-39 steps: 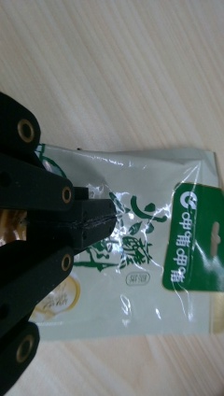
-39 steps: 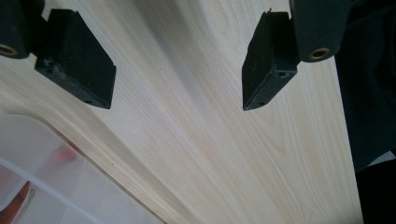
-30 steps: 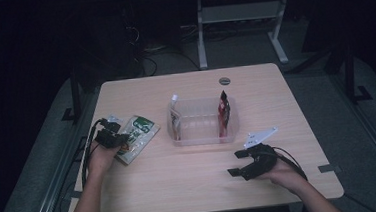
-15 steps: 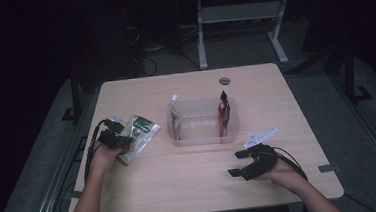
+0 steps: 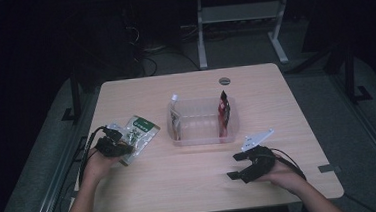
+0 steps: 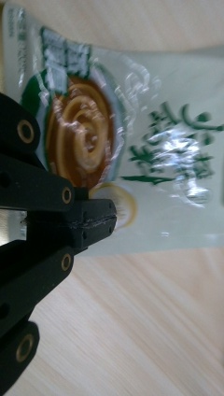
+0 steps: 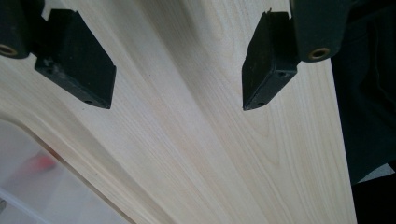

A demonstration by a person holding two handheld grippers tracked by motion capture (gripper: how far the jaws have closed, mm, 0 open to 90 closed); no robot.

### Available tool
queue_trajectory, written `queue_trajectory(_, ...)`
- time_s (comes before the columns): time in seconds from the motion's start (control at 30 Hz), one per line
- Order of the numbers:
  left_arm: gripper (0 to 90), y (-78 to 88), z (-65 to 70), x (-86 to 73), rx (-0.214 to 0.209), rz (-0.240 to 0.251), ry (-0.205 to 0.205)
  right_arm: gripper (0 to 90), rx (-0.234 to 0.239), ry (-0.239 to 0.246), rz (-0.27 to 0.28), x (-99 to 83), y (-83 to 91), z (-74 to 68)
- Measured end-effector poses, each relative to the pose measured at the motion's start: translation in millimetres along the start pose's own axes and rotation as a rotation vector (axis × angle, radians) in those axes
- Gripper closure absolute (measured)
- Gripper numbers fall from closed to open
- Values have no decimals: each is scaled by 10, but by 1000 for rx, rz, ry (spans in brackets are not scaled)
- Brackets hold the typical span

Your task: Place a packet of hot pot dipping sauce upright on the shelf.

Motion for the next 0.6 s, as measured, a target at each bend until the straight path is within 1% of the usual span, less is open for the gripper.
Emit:
queue_trajectory(0.07,900,92,-150,99,54,30,12,257,-4,5,-1,-4,-2,13)
queue_trajectory(0.1,900,115,-199,131,64,47,27,257,-5,3,-4,-10,-2,18)
queue_trajectory(0.13,900,141,-295,166,89,55,34,257,-4,1,-5,-11,-2,17)
queue_trajectory(0.17,900,144,-354,179,104,51,41,257,-6,1,-5,-14,-3,22)
queue_trajectory(0.23,900,136,-487,226,122,71,73,257,-5,4,-2,-14,-6,27)
queue_trajectory(0.3,900,102,-623,264,163,74,95,257,-9,5,-6,-17,-7,30)
queue_trajectory(0.33,900,88,-673,283,171,88,112,257,-9,5,-7,-18,-8,30)
queue_trajectory(0.37,900,74,-702,288,172,87,126,257,-10,5,-9,-21,-8,30)
queue_trajectory(0.4,900,46,-742,291,188,79,135,257,-10,5,-9,-21,-8,31)
queue_trajectory(0.43,900,20,-778,286,200,62,133,257,-10,6,-9,-22,-7,32)
queue_trajectory(0.47,900,-25,-788,285,189,55,145,257,-9,6,-8,-23,-6,33)
queue_trajectory(0.5,900,-56,-784,286,179,49,144,257,-16,14,-10,-29,-6,47)
queue_trajectory(0.53,900,-82,-775,281,174,32,135,257,-12,3,-11,-29,-2,37)
queue_trajectory(0.57,900,-105,-758,278,167,23,134,257,-11,-1,-10,-29,2,34)
queue_trajectory(0.6,900,-137,-737,269,163,9,134,257,-13,7,-9,-30,5,43)
Point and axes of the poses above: each handheld gripper's, and its own axes: y roughly backward along the jaws, x roughly out of its top, z roughly to its right, the point moved 9 cm from there along -y, roughly forward along the jaws, and after that the axes turned 3 degrees about -x, right-handed, at the moved point
